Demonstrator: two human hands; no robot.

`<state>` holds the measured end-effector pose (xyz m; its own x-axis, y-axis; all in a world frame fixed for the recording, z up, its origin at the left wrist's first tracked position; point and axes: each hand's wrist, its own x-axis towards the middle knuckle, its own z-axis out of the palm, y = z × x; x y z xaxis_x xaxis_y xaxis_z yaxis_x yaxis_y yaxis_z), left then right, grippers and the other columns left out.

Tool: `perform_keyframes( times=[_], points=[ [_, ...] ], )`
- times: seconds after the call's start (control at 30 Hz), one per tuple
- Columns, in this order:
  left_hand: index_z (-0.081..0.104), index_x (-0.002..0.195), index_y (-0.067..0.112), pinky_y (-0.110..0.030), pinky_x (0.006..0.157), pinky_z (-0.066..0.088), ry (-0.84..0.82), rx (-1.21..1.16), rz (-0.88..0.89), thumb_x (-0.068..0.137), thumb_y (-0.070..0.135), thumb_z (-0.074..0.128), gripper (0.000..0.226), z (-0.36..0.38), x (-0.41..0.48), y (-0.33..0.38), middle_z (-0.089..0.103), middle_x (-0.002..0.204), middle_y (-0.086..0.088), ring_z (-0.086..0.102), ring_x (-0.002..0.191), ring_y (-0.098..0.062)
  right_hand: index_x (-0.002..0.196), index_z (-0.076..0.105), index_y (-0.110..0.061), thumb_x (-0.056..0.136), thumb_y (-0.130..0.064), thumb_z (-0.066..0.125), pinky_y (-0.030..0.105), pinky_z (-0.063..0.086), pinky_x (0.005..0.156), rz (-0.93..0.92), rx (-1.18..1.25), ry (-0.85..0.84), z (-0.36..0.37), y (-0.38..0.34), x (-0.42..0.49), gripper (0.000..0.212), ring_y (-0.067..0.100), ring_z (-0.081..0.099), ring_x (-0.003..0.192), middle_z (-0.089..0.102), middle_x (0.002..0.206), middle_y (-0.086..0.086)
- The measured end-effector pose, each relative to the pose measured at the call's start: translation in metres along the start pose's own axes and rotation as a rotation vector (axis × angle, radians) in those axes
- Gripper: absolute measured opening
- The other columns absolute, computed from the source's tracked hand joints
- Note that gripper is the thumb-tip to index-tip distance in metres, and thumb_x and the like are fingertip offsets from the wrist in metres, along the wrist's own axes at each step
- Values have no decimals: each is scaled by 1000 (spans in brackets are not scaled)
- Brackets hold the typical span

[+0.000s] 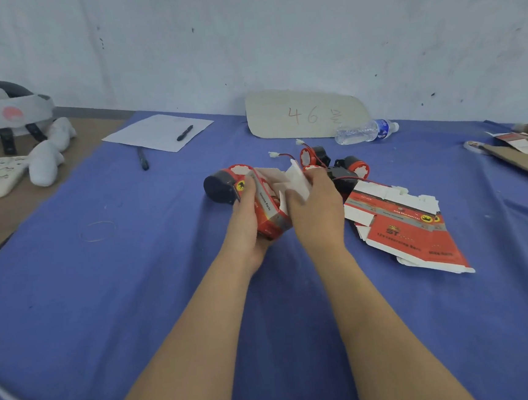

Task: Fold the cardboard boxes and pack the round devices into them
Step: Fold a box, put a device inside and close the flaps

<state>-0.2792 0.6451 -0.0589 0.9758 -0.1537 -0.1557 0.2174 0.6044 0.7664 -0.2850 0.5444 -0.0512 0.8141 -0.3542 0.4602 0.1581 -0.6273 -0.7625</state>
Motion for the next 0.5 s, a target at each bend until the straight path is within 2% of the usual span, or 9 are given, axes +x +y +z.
perform_keyframes(
  times=[0.07,0.13,0.2,0.3,0.4,0.5],
  points=[
    [47,133,24,-32,75,55,77,75,53,93,55,50,52,1,2,-2,67,120,-1,67,103,-17,121,51,-13,98,-25,48,31,43,75,-68,-49,-23,5,-1,-4,26,22,56,98,59,114,3],
    [42,135,26,-34,80,55,138,152,104,92,58,48,53,0,4,-4,65,121,0,65,106,-18,125,52,-15,101,-29,41,29,46,74,-74,67,-87,7,-6,-8,30,18,58,95,61,107,0],
    [40,137,26,-40,92,53,172,204,148,93,58,46,55,-1,5,-5,63,123,0,63,109,-18,127,51,-19,101,-32,38,17,47,69,-44,162,-170,10,-8,-9,32,9,57,86,58,94,-12],
    [42,136,23,-41,95,52,162,170,160,94,55,47,53,-4,6,-4,64,123,-1,64,108,-18,121,54,-26,100,-31,44,3,42,60,31,292,-203,10,-8,-6,24,-4,56,79,53,87,-23],
    [51,132,18,-38,91,54,72,25,104,95,51,48,50,-4,6,-1,65,124,-7,65,110,-21,118,59,-20,94,-21,53,8,44,65,160,497,-179,5,-5,2,25,-2,58,90,60,102,-14],
    [55,127,16,-37,90,54,53,-12,107,96,47,49,45,-3,6,-1,67,121,-9,66,109,-23,116,55,-23,85,-26,66,9,43,64,213,520,-181,2,-3,4,33,0,56,93,56,103,-19]
  ],
)
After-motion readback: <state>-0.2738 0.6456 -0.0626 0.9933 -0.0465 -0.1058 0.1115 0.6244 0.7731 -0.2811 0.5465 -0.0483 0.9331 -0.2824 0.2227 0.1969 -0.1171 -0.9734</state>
